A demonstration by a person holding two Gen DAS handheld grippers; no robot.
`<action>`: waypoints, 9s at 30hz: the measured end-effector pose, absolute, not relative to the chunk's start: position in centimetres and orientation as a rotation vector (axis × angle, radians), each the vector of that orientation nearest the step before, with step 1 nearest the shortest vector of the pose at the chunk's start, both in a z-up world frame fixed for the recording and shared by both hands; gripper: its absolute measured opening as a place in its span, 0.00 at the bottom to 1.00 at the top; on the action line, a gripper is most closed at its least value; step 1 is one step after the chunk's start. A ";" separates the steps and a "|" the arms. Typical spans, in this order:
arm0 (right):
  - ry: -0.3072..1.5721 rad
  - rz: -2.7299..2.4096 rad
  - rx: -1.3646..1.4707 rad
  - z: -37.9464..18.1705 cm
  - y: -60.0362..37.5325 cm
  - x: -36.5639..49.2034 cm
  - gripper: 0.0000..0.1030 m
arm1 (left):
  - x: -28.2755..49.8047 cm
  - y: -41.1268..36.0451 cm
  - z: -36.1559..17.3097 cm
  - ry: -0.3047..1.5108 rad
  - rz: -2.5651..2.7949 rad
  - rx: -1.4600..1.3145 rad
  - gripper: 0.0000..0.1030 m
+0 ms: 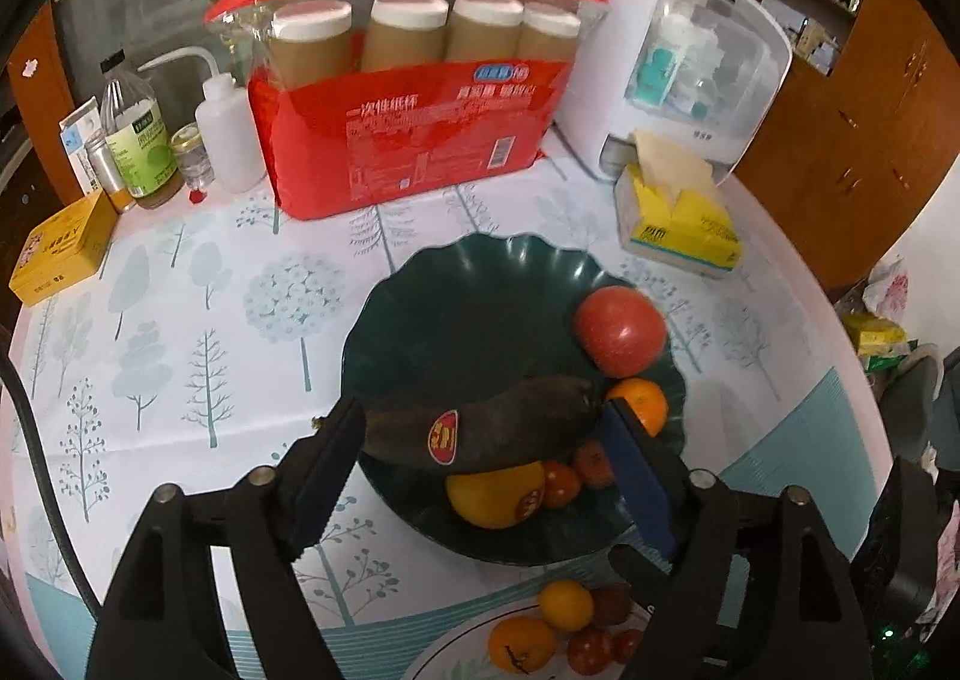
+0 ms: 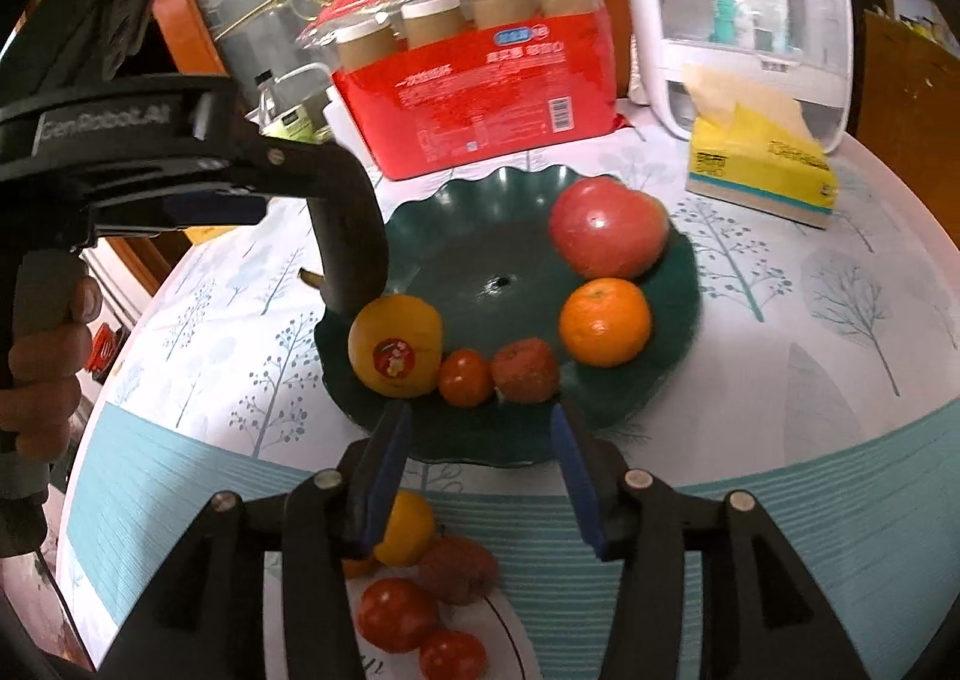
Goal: Organize fruits
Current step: 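Lower the banana onto the green plate with the left tool while the right tool places the tomato, then move both open tools back to the fruits on the white plate, then grasp a small orange with the left tool while the right tool grasps a cherry tomato, then place the orange on the green plate with the left tool while the right tool places the tomato, then move both open tools back to the remaining fruits on the white plate, then grasp a red cherry tomato with the left tool while the right tool grasps the brown lychee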
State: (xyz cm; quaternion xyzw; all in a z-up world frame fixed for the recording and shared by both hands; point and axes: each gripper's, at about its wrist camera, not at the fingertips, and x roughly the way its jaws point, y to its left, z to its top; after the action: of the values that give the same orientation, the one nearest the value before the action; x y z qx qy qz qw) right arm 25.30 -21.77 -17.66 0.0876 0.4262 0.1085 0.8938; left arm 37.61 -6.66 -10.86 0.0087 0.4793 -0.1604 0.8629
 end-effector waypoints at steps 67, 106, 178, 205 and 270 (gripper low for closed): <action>0.944 0.094 -0.007 -20.9 -18.8 15.4 0.37 | 29.3 -6.8 -20.6 1.304 -0.481 0.146 0.62; 0.871 0.140 -0.067 -17.1 -19.1 18.3 0.27 | 30.9 -1.2 -16.5 1.212 -0.319 0.032 0.37; 0.884 0.041 0.219 -11.2 -21.7 19.4 0.56 | 28.5 2.2 -8.6 1.055 -0.316 -0.102 0.81; 0.935 0.202 0.061 -8.8 -23.5 17.2 0.56 | 20.8 -0.5 -10.0 1.115 -0.233 -0.222 0.81; 0.827 0.853 -0.459 -21.9 -20.1 21.3 0.29 | 27.2 -9.1 -23.3 1.418 -0.099 -0.502 0.26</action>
State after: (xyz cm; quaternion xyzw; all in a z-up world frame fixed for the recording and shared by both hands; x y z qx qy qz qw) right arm 21.28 -20.13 -21.88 -0.2142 0.3859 0.3984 0.8040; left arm 27.24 -9.05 -23.28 -0.2280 0.6437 -0.0451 0.7291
